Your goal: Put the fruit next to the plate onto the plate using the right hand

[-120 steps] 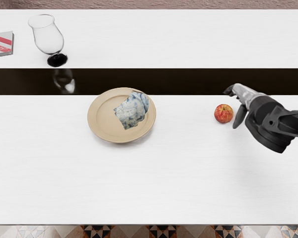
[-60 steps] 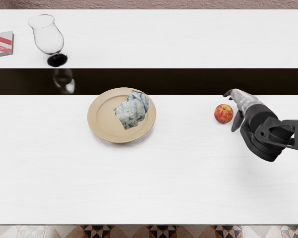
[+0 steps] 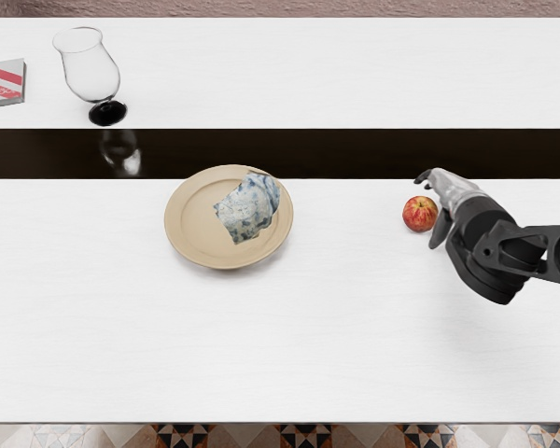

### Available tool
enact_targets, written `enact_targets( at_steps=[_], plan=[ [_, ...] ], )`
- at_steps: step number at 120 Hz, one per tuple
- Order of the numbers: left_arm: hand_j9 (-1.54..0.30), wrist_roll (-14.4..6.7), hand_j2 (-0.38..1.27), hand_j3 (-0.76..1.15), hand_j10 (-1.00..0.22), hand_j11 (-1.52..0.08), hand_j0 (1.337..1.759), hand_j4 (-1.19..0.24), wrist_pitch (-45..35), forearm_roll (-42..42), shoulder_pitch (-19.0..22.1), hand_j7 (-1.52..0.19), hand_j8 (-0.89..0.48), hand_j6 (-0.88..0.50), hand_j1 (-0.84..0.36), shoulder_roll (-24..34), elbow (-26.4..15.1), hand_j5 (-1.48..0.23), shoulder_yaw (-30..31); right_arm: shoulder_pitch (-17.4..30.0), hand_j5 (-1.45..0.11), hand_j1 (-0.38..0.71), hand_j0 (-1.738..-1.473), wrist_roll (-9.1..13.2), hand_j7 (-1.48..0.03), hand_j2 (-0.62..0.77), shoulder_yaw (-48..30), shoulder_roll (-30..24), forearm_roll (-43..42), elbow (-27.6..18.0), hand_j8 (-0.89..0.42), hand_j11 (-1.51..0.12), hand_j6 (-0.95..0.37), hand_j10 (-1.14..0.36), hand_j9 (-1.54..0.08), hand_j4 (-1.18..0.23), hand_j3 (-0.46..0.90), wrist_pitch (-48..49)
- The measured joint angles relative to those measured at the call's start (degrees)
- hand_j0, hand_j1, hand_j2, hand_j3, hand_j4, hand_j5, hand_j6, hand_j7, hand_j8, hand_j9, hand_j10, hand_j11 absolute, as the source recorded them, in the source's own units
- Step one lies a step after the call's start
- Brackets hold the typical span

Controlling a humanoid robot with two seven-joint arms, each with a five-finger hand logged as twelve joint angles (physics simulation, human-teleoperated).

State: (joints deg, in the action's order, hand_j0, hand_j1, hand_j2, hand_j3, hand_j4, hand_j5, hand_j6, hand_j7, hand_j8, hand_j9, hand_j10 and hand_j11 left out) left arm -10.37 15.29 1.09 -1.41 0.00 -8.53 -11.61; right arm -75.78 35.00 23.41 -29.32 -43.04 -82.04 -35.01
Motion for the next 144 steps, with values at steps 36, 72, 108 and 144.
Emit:
enact_targets(
  at_steps=[36,72,108,144],
  plan=[
    [-0.01,0.00,0.00,0.00,-0.01,-0.01,1.658,-0.01,0.00,-0.01,0.00,-0.01,-0.01,-0.01,0.34,0.00,0.00,-0.01,0.00,-0.32,-0.33,-0.04,-1.658,0.00,-0.33,-0.05,-0.18,0.62,0.16,-0.03,-0.26,-0.33,-0.26,-0.26,-0.33,-0.26,0.00,0.00],
    [-0.01,0.00,0.00,0.00,-0.01,-0.01,1.658,-0.01,0.00,0.00,0.00,-0.01,-0.01,-0.01,0.34,0.00,0.00,-0.01,0.00,-0.05,-0.36,-0.02,-1.658,0.00,-0.36,-0.05,-0.20,1.97,0.20,0.16,-0.28,-0.36,-0.28,-0.28,-0.36,-0.28,0.00,0.00],
    [-0.01,0.00,0.00,0.00,-0.01,-0.01,1.658,-0.01,0.00,-0.01,0.00,-0.01,-0.01,-0.01,0.34,0.00,0.00,-0.01,0.02,0.20,-0.43,0.05,-1.658,0.00,-0.43,-0.06,-0.16,1.87,0.18,0.25,-0.33,-0.43,-0.33,-0.33,-0.43,-0.33,0.00,0.00],
    [-0.01,0.00,0.00,0.00,-0.01,-0.01,1.658,-0.01,0.00,-0.02,0.00,-0.01,-0.01,-0.01,0.34,0.00,0.00,-0.01,0.01,0.67,-0.51,0.12,-1.658,0.00,-0.51,-0.08,-0.19,1.42,0.18,0.38,-0.39,-0.51,-0.39,-0.39,-0.51,-0.39,0.00,0.00]
  ],
)
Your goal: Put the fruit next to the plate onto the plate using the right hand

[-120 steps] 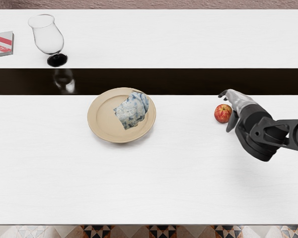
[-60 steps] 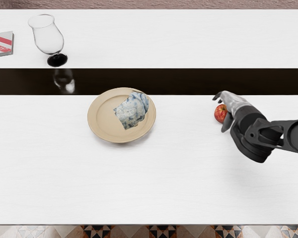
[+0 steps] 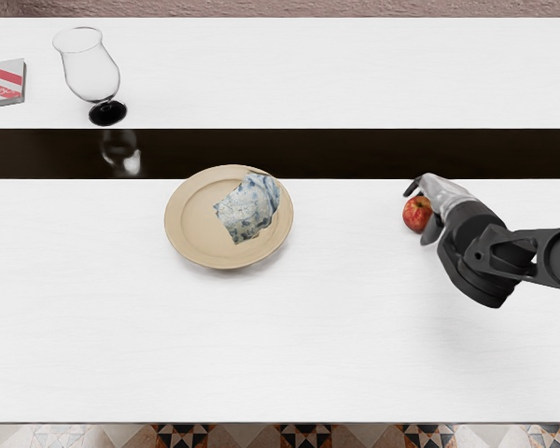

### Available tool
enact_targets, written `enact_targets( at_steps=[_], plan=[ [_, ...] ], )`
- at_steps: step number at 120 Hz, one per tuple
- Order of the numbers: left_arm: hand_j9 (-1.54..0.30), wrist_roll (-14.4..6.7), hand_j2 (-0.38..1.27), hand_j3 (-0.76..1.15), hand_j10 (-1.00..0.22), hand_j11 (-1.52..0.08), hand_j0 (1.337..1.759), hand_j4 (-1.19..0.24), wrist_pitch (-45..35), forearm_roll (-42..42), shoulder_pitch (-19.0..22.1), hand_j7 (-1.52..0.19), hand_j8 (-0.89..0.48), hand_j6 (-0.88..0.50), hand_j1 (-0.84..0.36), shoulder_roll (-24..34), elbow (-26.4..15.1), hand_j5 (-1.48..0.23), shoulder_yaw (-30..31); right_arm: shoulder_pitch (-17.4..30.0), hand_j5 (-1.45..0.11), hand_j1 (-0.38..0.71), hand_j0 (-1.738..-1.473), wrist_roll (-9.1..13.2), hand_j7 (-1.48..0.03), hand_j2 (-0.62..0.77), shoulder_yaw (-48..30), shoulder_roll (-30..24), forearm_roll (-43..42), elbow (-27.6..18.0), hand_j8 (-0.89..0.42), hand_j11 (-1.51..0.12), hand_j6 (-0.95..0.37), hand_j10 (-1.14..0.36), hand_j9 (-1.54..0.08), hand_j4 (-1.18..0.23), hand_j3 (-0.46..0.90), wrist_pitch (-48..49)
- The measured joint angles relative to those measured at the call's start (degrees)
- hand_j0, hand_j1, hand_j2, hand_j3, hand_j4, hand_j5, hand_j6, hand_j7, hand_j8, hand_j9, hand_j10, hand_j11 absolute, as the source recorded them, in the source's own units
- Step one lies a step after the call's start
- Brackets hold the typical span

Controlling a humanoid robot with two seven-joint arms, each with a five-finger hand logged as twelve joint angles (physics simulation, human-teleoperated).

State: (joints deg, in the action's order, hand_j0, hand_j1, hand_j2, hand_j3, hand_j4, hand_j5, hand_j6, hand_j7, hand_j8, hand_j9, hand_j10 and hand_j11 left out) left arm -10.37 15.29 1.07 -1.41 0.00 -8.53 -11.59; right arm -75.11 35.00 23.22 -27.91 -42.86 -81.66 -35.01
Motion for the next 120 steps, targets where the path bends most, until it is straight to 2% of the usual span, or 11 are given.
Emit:
enact_targets(
  at_steps=[57,87,102,112,120],
  plan=[
    [-0.01,0.00,0.00,0.00,-0.01,-0.01,1.658,-0.01,0.00,0.01,0.00,-0.01,-0.01,-0.01,0.34,0.00,0.00,-0.01,-0.01,0.10,-0.60,0.21,-1.658,0.00,-0.60,-0.09,-0.61,-0.85,0.02,0.01,-0.46,-0.60,-0.46,-0.46,-0.60,-0.46,0.00,-0.01],
    [-0.01,0.00,0.00,0.00,-0.01,-0.01,1.658,-0.01,0.00,0.01,0.00,-0.01,-0.01,-0.01,0.34,0.00,0.00,-0.01,-0.02,0.26,-0.63,0.23,-1.656,0.05,-0.63,-0.08,-0.70,-0.76,-0.04,0.01,-0.49,-0.63,-0.43,-0.49,-0.63,-0.49,0.00,-0.04],
    [-0.01,0.00,0.00,0.00,-0.01,-0.01,1.658,-0.01,0.00,0.02,0.00,-0.01,-0.01,-0.01,0.34,0.00,0.00,-0.01,-0.02,0.50,-0.67,0.25,-1.651,0.11,-0.68,-0.07,-0.84,-0.72,-0.33,0.02,-0.46,-0.67,-0.41,-0.53,-0.67,-0.53,0.00,0.01],
    [-0.01,0.00,0.00,0.00,-0.01,-0.01,1.658,-0.01,0.00,0.01,0.00,-0.01,-0.01,-0.01,0.34,0.00,0.00,-0.01,-0.03,0.99,-0.68,0.27,-1.648,0.18,-0.70,-0.03,-1.44,-0.69,-0.47,0.04,-0.45,-0.68,-0.39,-0.56,-0.69,-0.52,0.00,-0.09],
    [-0.01,0.01,0.00,0.00,-0.01,-0.01,1.658,-0.01,0.00,0.01,0.00,-0.01,-0.01,-0.01,0.34,0.00,0.00,-0.01,-0.03,1.37,-0.70,0.27,-1.645,0.26,-0.73,-0.06,-1.74,-0.67,-0.69,0.06,-0.43,-0.71,-0.35,-0.59,-0.71,-0.50,0.00,-0.19]
  ],
)
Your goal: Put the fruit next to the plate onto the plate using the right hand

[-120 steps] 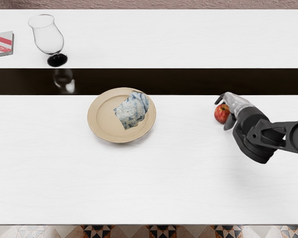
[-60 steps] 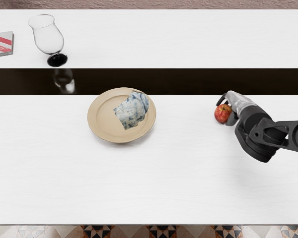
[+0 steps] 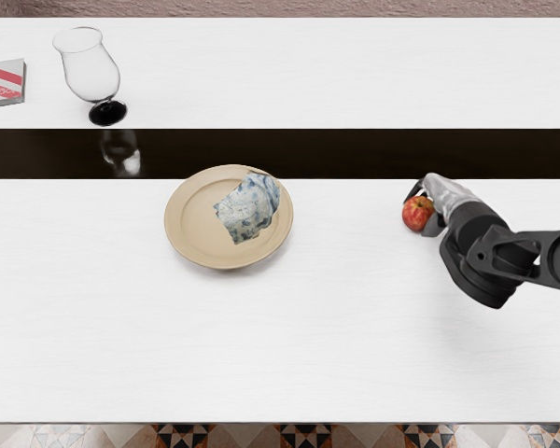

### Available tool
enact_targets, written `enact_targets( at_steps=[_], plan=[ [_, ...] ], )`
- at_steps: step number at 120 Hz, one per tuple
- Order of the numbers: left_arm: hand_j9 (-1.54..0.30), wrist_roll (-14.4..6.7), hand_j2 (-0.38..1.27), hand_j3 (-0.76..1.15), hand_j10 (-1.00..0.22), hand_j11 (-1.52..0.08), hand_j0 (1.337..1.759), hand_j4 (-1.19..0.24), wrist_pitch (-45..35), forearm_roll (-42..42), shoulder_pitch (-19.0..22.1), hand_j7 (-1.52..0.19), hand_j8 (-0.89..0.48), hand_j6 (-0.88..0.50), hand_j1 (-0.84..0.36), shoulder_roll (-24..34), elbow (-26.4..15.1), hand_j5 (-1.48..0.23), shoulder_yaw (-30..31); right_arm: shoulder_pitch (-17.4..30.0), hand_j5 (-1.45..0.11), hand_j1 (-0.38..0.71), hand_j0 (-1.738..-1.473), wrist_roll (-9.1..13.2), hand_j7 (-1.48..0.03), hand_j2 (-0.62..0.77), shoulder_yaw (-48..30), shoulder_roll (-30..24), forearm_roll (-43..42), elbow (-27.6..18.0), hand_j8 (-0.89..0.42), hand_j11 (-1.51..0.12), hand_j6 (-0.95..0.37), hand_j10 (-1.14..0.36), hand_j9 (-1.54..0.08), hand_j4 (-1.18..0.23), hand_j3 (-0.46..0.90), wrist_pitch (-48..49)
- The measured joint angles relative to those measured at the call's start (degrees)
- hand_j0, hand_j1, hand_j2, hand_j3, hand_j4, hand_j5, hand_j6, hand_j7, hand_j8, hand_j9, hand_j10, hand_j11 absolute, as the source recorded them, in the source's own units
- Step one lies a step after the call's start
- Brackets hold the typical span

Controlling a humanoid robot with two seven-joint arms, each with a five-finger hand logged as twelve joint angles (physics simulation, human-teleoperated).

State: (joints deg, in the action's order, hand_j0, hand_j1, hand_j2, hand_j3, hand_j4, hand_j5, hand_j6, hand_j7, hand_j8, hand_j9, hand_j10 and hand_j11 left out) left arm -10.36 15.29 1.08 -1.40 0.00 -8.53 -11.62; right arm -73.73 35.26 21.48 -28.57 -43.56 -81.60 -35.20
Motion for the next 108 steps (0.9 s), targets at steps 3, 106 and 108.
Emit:
enact_targets(
  at_steps=[3,106,108],
  plan=[
    [-0.01,0.00,0.00,0.00,-0.01,-0.01,1.658,-0.01,0.00,0.00,0.00,-0.01,-0.01,-0.01,0.34,0.00,0.00,-0.01,0.00,0.10,-0.72,0.27,-1.644,0.03,-0.74,-0.07,-0.08,-0.01,-0.11,-0.01,-0.42,-0.73,-0.34,-0.59,-0.73,-0.49,0.00,0.01],
    [-0.01,0.00,0.00,0.00,-0.01,-0.01,1.658,-0.01,0.00,-0.02,0.00,-0.01,-0.01,-0.01,0.34,0.00,0.00,-0.01,0.01,-0.02,-0.81,0.22,-1.654,-0.31,-0.81,0.17,-6.90,-0.29,1.74,-2.40,-0.54,-0.83,-0.48,-0.62,-0.83,-0.62,0.00,0.22],
    [-0.01,0.00,0.00,0.00,-0.01,-0.01,1.658,-0.01,0.00,-0.01,0.00,-0.01,-0.01,-0.01,0.34,0.00,0.00,-0.01,0.02,-0.11,-0.82,0.22,-1.654,-0.31,-0.81,0.17,-7.02,-0.28,1.91,-2.57,-0.54,-0.83,-0.48,-0.62,-0.83,-0.62,0.00,0.22]
  ],
)
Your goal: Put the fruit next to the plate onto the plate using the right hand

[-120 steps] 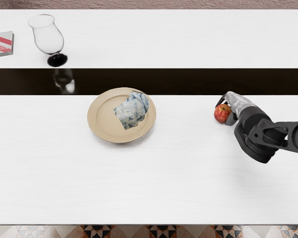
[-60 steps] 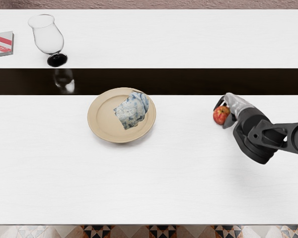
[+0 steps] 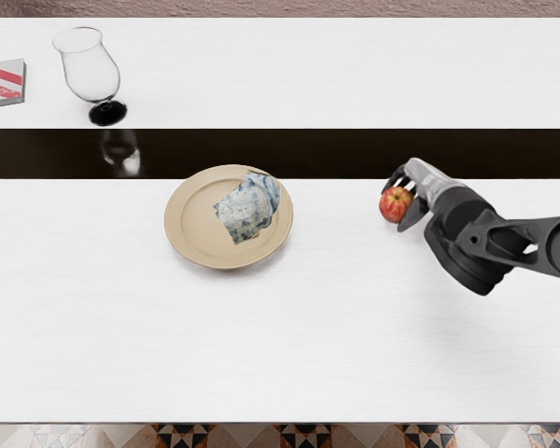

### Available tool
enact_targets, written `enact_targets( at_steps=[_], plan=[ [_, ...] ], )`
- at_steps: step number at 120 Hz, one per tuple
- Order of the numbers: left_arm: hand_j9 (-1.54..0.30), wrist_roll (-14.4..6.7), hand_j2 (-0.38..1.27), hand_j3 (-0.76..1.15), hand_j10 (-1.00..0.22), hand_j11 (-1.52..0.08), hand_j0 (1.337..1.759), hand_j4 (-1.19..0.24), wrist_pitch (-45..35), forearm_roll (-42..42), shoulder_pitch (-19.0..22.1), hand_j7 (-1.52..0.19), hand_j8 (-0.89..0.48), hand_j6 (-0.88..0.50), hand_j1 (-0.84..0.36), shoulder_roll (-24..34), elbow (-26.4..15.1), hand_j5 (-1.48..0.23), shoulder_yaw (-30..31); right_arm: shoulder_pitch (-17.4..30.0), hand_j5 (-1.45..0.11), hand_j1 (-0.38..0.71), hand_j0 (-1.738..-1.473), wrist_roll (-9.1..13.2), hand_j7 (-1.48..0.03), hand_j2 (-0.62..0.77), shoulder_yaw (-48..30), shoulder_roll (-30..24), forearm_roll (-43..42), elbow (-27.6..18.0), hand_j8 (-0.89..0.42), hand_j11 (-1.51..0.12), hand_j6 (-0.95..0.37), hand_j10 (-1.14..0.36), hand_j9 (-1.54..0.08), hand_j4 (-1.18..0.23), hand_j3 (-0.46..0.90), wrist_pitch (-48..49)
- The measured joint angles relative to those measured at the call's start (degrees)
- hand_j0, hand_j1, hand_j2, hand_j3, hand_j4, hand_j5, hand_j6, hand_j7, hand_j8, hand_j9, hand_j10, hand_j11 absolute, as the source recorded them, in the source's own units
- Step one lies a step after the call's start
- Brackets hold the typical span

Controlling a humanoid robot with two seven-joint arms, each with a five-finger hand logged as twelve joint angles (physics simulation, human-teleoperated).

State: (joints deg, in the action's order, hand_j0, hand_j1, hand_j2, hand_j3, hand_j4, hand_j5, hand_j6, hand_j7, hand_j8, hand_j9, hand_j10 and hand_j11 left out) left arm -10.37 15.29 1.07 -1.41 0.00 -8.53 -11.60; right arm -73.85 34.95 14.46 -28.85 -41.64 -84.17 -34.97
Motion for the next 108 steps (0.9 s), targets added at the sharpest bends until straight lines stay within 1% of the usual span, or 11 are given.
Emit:
enact_targets(
  at_steps=[33,51,58,64,88,108],
  plan=[
    [-0.01,0.00,0.00,0.00,-0.01,-0.01,1.658,-0.01,0.00,-0.02,0.00,-0.01,-0.01,-0.01,0.34,0.00,0.00,-0.01,0.04,-2.40,-0.82,0.23,-1.655,0.01,-0.82,0.19,-1.02,0.44,2.69,-2.93,-0.55,-0.83,-0.49,-0.62,-0.83,-0.63,0.00,0.08],
    [-0.01,0.00,0.00,0.00,-0.01,-0.01,1.658,-0.01,0.00,-0.02,0.00,-0.01,-0.01,-0.01,0.34,0.00,0.06,-0.01,0.05,-3.29,-0.82,0.24,-1.655,0.01,-0.82,0.22,-1.92,1.95,4.08,-3.53,-0.55,-0.83,-0.49,-0.62,-0.83,-0.63,0.00,0.44],
    [-0.01,0.00,0.00,0.00,-0.01,-0.01,1.658,-0.01,0.00,-0.02,0.00,-0.01,-0.01,-0.01,0.34,0.00,0.08,-0.01,0.06,-3.97,-0.82,0.24,-1.656,0.03,-0.82,0.24,-2.09,3.09,5.15,-3.61,-0.55,-0.83,-0.48,-0.62,-0.83,-0.62,0.00,0.58],
    [-0.01,0.00,0.00,0.00,-0.01,-0.01,1.658,-0.01,0.00,-0.02,0.00,-0.01,-0.01,-0.01,0.34,0.00,0.12,-0.01,0.07,-4.68,-0.82,0.25,-1.656,0.03,-0.82,0.22,-2.18,4.08,6.12,-3.64,-0.55,-0.83,-0.48,-0.62,-0.83,-0.62,0.00,0.65],
    [-0.01,0.00,0.00,0.00,-0.01,-0.01,1.658,-0.01,0.00,-0.02,0.00,-0.01,-0.01,-0.01,0.34,0.00,0.23,-0.01,0.08,-6.71,-0.82,0.26,-1.656,0.02,-0.82,0.25,-3.21,7.70,8.24,-3.57,-0.55,-0.82,-0.48,-0.62,-0.82,-0.61,0.00,0.86],
    [-0.01,0.00,0.00,0.00,-0.01,-0.01,1.658,-0.01,0.00,-0.04,0.07,-0.01,-0.01,-0.01,0.34,0.00,0.26,-0.01,0.08,-7.44,-0.81,0.27,-1.657,0.03,-0.82,0.25,-4.69,9.88,9.01,-3.33,-0.55,-0.82,-0.47,-0.63,-0.82,-0.60,0.00,0.95]
  ],
)
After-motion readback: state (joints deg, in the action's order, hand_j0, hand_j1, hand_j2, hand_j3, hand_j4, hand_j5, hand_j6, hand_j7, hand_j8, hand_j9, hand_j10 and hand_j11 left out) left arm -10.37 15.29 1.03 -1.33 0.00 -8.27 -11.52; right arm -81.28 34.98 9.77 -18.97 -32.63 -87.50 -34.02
